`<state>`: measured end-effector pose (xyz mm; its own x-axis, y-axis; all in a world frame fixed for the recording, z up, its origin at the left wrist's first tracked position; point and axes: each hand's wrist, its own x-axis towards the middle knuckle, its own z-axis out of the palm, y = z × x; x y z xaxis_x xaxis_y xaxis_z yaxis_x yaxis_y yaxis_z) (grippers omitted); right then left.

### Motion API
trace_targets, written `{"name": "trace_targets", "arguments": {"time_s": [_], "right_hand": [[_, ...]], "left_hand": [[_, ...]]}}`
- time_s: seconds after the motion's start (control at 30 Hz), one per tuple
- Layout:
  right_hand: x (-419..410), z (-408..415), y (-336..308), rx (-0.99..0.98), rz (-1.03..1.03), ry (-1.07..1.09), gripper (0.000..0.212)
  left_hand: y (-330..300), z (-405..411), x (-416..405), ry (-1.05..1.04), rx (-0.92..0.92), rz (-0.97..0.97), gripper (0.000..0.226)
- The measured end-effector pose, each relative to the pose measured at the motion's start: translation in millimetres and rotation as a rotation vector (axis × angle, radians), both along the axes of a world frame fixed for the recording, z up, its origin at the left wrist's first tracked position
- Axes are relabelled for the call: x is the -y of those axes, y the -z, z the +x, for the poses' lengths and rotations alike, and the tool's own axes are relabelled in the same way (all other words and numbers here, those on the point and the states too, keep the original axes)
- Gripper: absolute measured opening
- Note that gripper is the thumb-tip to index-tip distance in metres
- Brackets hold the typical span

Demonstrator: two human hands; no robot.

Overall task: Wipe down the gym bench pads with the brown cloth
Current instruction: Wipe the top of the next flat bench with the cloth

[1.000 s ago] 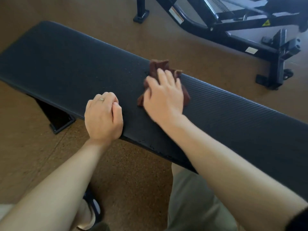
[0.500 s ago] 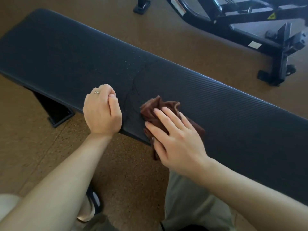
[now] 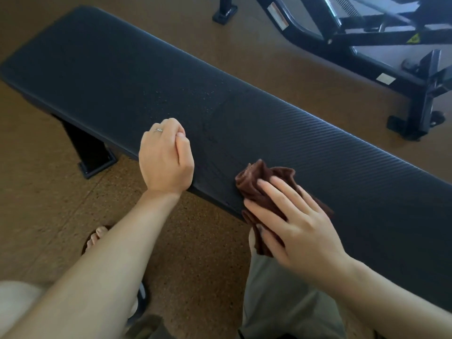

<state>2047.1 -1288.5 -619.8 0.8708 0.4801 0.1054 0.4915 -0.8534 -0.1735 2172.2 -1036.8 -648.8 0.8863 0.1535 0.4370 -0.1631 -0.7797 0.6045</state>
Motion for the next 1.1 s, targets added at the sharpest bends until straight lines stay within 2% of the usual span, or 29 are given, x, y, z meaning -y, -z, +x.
{"name": "trace_targets", "arguments": {"time_s": [0.23,0.3,0.37,0.5,0.6,0.77,0.87,0.97,1.03,1.1], "right_hand": [[-125.0,117.8,0.5,0.043,0.101,0.073,0.037],[-122.3,113.6,0.9,0.036,0.093,0.068,0.039],[-94.0,83.0,-0.1,0.019,0.081,0.021,0.041],[-40.9,27.7,-2.3,-0.018,-0.007,-0.042,0.045],[-63.0,48.0,-3.2,-0.007,0.005,-0.063,0.044],[-151.2,136.5,2.4,0.046,0.086,-0.153,0.038],[-177.0,174.6,3.8,0.098,0.141,-0.111,0.039],[-156.9,197.7,9.5,0.142,0.174,-0.072,0.035],[-120.3,222.1,8.4,0.215,0.179,0.049,0.032],[-79.9,244.0,4.2,0.193,0.166,0.249,0.034]], "left_hand": [[-2.0,2.2,-10.3,0.042,0.007,-0.085,0.021],[-8.7,9.4,-24.6,0.008,0.049,-0.146,0.022],[-14.8,19.6,-45.2,-0.098,0.074,-0.117,0.021],[-3.4,34.7,-69.5,-0.153,-0.018,-0.018,0.021],[6.9,38.8,-67.2,-0.199,-0.038,-0.012,0.018],[6.8,39.0,-67.5,-0.236,-0.028,-0.024,0.017],[7.1,38.4,-64.9,-0.266,-0.03,-0.049,0.016],[4.6,37.8,-63.5,-0.269,-0.036,-0.056,0.015],[3.7,36.9,-63.2,-0.262,-0.039,-0.069,0.017],[3.9,36.0,-62.4,-0.251,-0.038,-0.083,0.017]]}}
